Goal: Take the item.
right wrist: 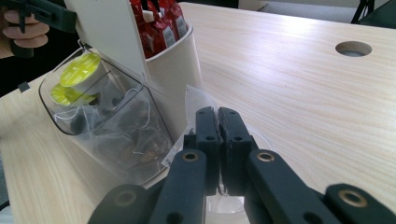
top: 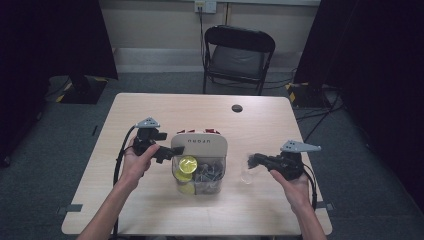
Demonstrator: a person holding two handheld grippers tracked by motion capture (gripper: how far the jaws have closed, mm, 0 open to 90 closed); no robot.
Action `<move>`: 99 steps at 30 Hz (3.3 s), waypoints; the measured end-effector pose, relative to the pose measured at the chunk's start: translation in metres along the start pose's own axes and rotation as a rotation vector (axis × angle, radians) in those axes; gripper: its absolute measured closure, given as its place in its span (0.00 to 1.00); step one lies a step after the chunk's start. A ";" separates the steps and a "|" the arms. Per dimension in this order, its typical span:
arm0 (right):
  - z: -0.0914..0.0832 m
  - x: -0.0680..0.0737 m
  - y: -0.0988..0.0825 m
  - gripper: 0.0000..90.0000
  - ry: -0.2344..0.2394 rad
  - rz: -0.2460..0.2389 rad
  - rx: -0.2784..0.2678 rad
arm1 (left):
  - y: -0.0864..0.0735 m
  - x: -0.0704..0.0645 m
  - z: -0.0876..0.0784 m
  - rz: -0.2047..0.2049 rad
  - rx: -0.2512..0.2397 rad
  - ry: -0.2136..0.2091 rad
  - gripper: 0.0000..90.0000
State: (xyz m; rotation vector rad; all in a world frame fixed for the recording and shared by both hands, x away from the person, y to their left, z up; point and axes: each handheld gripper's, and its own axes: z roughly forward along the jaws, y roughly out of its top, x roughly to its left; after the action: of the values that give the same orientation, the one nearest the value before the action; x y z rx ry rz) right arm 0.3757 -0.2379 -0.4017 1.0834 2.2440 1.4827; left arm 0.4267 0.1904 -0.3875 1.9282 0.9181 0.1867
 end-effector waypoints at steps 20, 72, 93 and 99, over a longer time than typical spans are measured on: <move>0.011 -0.005 -0.009 0.98 -0.012 0.019 0.041 | 0.000 -0.001 -0.001 0.000 -0.003 0.007 0.04; -0.008 -0.025 -0.073 0.40 -0.211 0.084 0.174 | 0.001 0.019 -0.051 -0.017 -0.114 0.055 0.21; 0.010 -0.036 -0.095 0.17 -0.376 0.057 0.256 | 0.008 0.029 -0.009 -0.071 -0.103 0.046 0.20; 0.012 -0.033 -0.100 0.14 -0.406 0.042 0.230 | 0.009 0.028 -0.010 -0.068 -0.103 0.023 0.20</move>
State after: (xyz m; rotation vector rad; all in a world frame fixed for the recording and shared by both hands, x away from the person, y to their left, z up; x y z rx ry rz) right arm 0.3609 -0.2739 -0.5001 1.3636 2.1395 0.9242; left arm 0.4458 0.2139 -0.3815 1.8010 0.9692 0.2129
